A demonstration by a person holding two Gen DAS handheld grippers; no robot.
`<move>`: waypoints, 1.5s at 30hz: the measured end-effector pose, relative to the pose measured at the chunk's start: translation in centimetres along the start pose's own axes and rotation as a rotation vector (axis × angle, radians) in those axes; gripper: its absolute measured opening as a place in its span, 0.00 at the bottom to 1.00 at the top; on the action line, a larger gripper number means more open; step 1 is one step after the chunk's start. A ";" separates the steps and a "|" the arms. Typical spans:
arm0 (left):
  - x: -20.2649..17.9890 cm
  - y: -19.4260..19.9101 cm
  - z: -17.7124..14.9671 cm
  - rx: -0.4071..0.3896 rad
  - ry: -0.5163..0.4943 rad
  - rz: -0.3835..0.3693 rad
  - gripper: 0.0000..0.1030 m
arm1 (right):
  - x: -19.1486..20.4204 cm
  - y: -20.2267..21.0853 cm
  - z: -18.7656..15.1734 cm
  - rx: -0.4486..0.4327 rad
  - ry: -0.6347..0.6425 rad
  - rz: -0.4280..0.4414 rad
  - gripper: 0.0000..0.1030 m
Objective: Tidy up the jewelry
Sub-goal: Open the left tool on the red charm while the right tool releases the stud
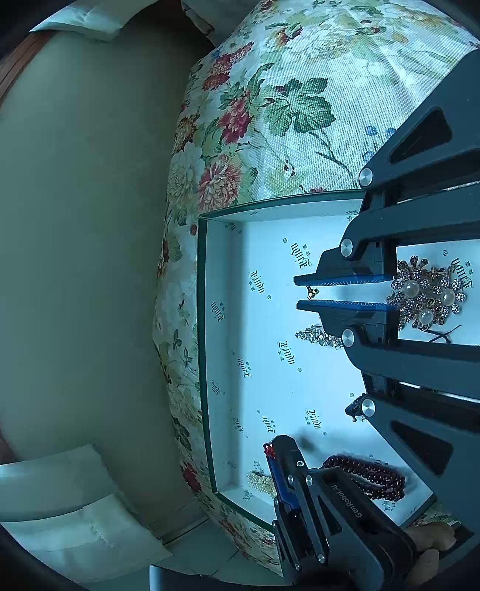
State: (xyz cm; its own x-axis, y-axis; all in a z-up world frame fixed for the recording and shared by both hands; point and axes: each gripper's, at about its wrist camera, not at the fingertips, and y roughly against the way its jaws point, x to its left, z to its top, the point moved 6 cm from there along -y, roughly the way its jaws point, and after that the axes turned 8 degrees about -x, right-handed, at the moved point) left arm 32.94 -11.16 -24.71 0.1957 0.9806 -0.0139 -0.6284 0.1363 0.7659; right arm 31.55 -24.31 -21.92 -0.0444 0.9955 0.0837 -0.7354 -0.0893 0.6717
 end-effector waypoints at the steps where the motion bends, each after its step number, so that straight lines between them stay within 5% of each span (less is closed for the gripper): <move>1: 0.0 0.0 0.0 0.001 0.000 0.001 0.15 | 0.0 0.0 0.0 0.001 -0.001 0.000 0.07; 15: 0.4 0.0 0.1 -0.009 0.005 0.011 0.40 | -0.3 -0.3 -0.2 0.009 -0.008 -0.001 0.08; 22: 0.6 0.1 0.1 -0.013 0.002 0.017 0.42 | -0.4 -0.5 -0.5 0.013 -0.016 0.000 0.09; 29: 0.9 0.6 0.1 -0.021 0.005 0.021 0.56 | -0.6 -0.5 -0.7 0.016 -0.027 0.005 0.10; 31: 1.0 0.7 0.1 -0.025 0.005 0.024 0.59 | -0.6 -0.3 -0.6 0.011 -0.032 0.006 0.15; 33: 1.1 0.9 0.1 -0.030 0.007 0.028 0.64 | -0.7 0.1 -0.4 -0.012 -0.038 0.001 0.53; 45: 1.3 2.6 -0.3 -0.045 0.016 0.023 0.69 | -0.4 2.6 0.0 -0.068 -0.033 0.001 0.56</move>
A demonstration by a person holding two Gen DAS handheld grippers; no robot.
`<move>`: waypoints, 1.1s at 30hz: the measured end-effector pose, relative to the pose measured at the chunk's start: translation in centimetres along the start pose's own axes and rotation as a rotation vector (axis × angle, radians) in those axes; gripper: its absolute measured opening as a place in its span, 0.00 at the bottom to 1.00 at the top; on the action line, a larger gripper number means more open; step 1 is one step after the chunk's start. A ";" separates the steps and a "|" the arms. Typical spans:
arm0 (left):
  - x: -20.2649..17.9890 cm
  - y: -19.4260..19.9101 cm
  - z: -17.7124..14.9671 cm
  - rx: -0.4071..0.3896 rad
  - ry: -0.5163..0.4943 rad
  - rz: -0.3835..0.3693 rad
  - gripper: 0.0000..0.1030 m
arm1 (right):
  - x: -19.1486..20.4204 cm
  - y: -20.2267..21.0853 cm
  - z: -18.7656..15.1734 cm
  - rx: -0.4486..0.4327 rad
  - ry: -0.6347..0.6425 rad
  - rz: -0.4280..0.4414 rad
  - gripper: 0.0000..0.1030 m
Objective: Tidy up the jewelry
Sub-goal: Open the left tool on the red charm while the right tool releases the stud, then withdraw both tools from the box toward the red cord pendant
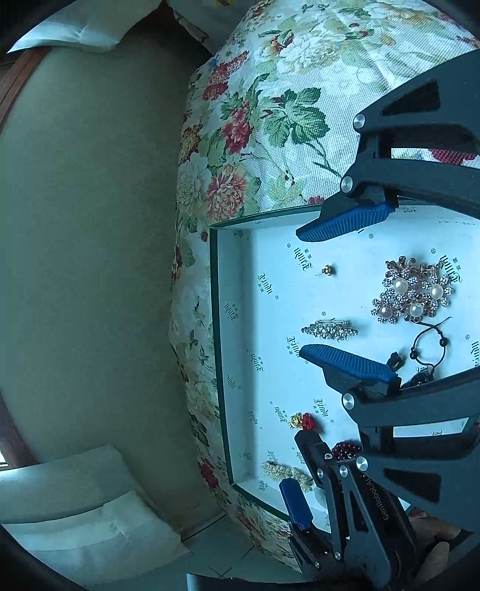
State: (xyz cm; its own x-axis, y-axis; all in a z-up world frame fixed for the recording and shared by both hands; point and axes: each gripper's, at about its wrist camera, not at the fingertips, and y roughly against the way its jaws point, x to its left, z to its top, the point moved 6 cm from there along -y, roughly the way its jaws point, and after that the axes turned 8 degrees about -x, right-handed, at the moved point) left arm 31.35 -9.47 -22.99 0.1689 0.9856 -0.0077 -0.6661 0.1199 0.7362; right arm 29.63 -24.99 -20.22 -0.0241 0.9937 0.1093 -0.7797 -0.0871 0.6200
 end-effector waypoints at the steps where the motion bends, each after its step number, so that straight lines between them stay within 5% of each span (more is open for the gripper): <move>1: -0.1 0.4 -0.1 -0.003 0.000 -0.002 0.69 | 0.0 0.4 0.0 -0.004 0.001 0.001 0.56; 33: -1.7 11.3 -9.4 0.037 0.038 -0.056 0.69 | 0.1 11.1 -9.6 0.085 -0.004 -0.015 0.56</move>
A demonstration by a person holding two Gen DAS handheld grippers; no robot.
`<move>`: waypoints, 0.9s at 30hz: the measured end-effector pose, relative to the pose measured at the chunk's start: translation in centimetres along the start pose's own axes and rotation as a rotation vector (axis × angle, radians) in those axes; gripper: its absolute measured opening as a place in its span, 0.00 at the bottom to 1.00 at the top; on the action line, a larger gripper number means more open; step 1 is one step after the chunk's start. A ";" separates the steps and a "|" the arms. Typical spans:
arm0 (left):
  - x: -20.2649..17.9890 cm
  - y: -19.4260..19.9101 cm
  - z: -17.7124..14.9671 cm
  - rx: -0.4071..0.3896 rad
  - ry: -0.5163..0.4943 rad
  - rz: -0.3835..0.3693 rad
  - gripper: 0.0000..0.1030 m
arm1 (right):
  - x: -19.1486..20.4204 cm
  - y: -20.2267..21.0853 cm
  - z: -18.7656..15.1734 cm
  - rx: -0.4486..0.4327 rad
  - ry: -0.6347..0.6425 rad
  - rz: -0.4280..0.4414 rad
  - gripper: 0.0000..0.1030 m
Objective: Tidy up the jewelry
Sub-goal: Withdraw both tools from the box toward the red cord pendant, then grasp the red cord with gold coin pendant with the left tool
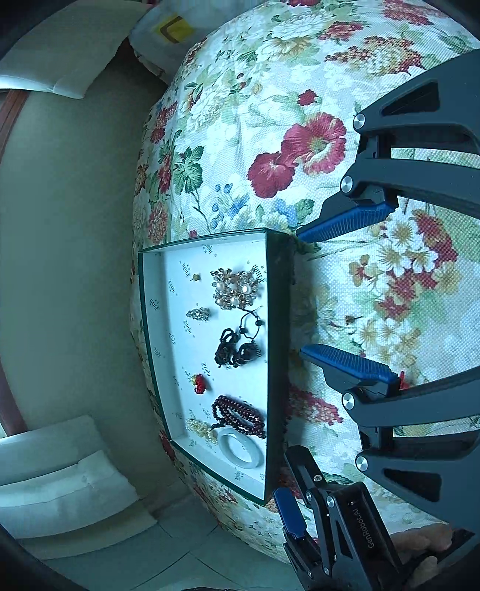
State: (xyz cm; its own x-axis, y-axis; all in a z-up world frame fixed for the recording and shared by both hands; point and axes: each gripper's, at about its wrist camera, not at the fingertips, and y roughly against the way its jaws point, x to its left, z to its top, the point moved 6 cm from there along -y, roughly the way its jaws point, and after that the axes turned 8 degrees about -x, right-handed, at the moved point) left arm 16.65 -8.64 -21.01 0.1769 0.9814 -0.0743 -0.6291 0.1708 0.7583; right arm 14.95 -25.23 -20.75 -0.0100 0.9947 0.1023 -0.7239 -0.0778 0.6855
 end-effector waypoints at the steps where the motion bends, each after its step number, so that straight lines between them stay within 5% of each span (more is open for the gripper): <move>1: -0.1 0.1 -0.2 0.001 0.001 0.000 0.69 | -0.1 0.1 -0.2 0.005 0.004 -0.002 0.56; 27: -6.0 0.0 -4.0 0.070 -0.073 0.017 0.69 | -4.5 2.0 -1.9 0.020 0.012 0.014 0.56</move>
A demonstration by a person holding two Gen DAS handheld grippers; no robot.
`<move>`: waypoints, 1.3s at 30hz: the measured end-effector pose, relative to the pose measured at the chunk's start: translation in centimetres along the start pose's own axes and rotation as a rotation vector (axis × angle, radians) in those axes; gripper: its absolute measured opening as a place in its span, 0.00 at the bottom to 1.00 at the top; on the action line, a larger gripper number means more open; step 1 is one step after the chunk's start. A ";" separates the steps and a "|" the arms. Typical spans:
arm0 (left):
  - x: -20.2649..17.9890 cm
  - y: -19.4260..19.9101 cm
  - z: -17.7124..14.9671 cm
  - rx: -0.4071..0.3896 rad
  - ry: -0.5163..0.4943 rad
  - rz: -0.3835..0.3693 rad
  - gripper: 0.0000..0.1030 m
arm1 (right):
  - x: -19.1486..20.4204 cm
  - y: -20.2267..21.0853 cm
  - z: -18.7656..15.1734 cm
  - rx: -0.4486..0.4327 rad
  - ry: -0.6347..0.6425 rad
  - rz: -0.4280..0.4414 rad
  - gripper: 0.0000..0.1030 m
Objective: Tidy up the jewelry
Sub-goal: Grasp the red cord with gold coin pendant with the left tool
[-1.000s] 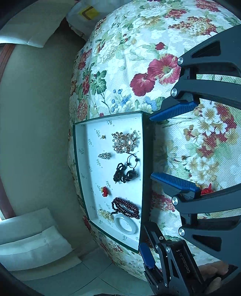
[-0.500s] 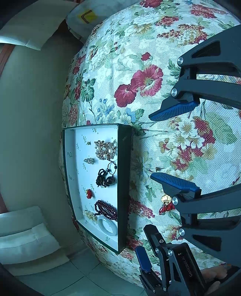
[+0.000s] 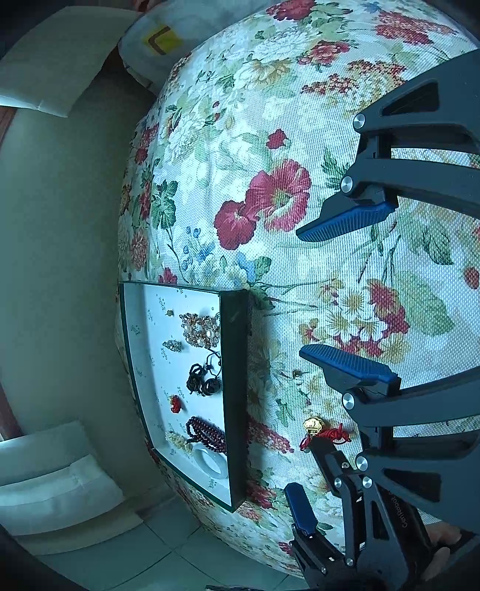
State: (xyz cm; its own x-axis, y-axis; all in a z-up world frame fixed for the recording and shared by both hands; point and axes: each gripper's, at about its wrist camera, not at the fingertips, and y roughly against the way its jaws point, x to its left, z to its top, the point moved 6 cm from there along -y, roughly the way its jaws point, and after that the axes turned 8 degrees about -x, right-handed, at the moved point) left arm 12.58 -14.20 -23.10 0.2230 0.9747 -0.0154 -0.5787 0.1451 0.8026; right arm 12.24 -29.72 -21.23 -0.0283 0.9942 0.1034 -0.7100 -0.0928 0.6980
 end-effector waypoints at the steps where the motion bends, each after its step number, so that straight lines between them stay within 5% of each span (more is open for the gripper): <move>1: -0.2 -0.1 -0.1 0.003 -0.003 0.000 0.69 | 0.0 0.1 0.0 -0.001 0.000 0.001 0.56; 7: -0.7 -0.6 -0.8 0.021 -0.017 0.000 0.67 | -0.2 0.1 -0.2 -0.001 -0.005 0.007 0.56; 20: -0.3 -1.2 -1.2 0.029 -0.019 -0.030 0.35 | -0.3 -0.1 -0.2 0.001 -0.001 -0.002 0.56; 26: -0.2 -1.3 -1.0 0.012 -0.034 -0.046 0.12 | 0.1 -0.3 -0.4 0.008 0.009 -0.003 0.56; 39: 1.3 -0.9 -1.0 -0.014 -0.020 -0.052 0.09 | 2.1 -0.9 -0.7 0.021 0.046 0.010 0.56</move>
State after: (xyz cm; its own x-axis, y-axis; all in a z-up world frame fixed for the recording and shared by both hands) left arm 12.60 -12.86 -24.41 0.2687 0.9622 -0.0452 -0.5766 0.1983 0.7926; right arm 12.33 -27.46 -22.11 -0.0677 0.9946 0.0781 -0.6944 -0.1032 0.7121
